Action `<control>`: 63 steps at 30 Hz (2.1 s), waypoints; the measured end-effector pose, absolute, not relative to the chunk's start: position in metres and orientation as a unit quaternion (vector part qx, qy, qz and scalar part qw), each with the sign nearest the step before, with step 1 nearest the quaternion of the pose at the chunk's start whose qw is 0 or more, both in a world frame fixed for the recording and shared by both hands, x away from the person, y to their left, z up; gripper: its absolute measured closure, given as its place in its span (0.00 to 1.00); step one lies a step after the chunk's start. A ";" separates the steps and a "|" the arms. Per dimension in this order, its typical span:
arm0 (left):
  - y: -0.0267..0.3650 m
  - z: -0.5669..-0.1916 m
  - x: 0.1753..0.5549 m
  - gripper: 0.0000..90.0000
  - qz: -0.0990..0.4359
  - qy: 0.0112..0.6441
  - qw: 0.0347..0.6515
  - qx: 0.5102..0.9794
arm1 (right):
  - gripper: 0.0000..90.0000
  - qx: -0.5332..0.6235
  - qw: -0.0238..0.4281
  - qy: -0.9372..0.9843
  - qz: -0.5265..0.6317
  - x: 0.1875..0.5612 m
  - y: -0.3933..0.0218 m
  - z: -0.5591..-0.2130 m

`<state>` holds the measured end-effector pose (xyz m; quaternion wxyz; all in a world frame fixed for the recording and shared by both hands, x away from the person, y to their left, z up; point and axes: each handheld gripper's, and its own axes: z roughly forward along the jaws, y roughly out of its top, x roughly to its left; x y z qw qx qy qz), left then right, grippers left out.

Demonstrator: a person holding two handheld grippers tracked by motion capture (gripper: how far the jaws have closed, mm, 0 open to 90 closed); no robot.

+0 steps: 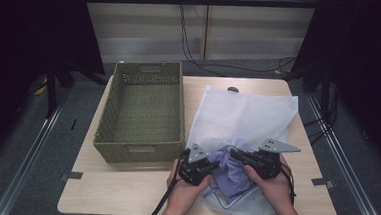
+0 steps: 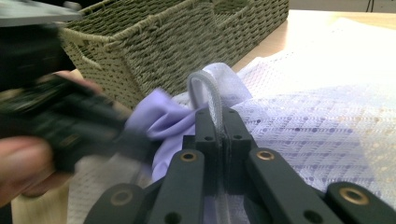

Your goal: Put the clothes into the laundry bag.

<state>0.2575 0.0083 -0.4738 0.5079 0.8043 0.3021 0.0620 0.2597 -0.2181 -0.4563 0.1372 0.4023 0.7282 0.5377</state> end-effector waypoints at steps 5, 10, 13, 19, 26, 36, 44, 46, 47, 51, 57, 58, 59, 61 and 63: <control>-0.013 -0.483 0.254 0.94 0.038 0.280 0.474 0.834 | 0.98 0.399 0.137 0.723 0.547 0.259 -0.212 -0.452; -0.005 -0.486 0.277 0.96 0.061 0.373 0.474 0.795 | 0.98 0.371 0.134 0.728 0.561 0.252 -0.207 -0.443; 0.006 -0.483 0.288 0.96 0.113 0.421 0.478 0.762 | 0.97 0.360 0.136 0.731 0.563 0.250 -0.206 -0.439; 0.014 -0.487 0.275 0.59 0.107 0.383 0.478 0.784 | 0.97 0.387 0.145 0.730 0.544 0.252 -0.215 -0.448; 0.027 -0.464 0.246 0.48 0.124 0.337 0.502 0.787 | 0.98 0.395 0.165 0.728 0.535 0.257 -0.218 -0.452; -0.032 -0.489 0.241 0.43 0.046 0.313 0.451 0.835 | 0.98 0.385 0.163 0.737 0.530 0.257 -0.205 -0.454; -0.038 -0.488 0.265 0.92 0.050 0.385 0.457 0.801 | 0.98 0.379 0.156 0.731 0.546 0.254 -0.209 -0.448; -0.035 -0.483 0.271 0.93 0.077 0.399 0.473 0.782 | 0.98 0.375 0.161 0.731 0.548 0.252 -0.211 -0.443; -0.033 -0.481 0.273 0.93 0.090 0.404 0.476 0.776 | 0.98 0.374 0.166 0.728 0.551 0.251 -0.212 -0.441; -0.023 -0.472 0.284 0.93 0.182 0.443 0.501 0.721 | 0.98 0.371 0.175 0.714 0.568 0.248 -0.217 -0.429; -0.022 -0.483 0.286 0.64 0.096 0.396 0.486 0.773 | 0.98 0.384 0.177 0.722 0.548 0.250 -0.219 -0.436; -0.018 -0.481 0.283 0.57 0.099 0.394 0.490 0.772 | 0.98 0.392 0.174 0.722 0.543 0.252 -0.220 -0.440; -0.012 -0.478 0.277 0.52 0.092 0.397 0.495 0.767 | 0.98 0.395 0.171 0.723 0.541 0.253 -0.221 -0.442; -0.008 -0.476 0.270 0.47 0.081 0.385 0.499 0.772 | 0.98 0.405 0.165 0.719 0.540 0.256 -0.225 -0.445; -0.004 -0.472 0.259 0.42 0.088 0.353 0.490 0.793 | 0.98 0.409 0.163 0.717 0.541 0.257 -0.226 -0.446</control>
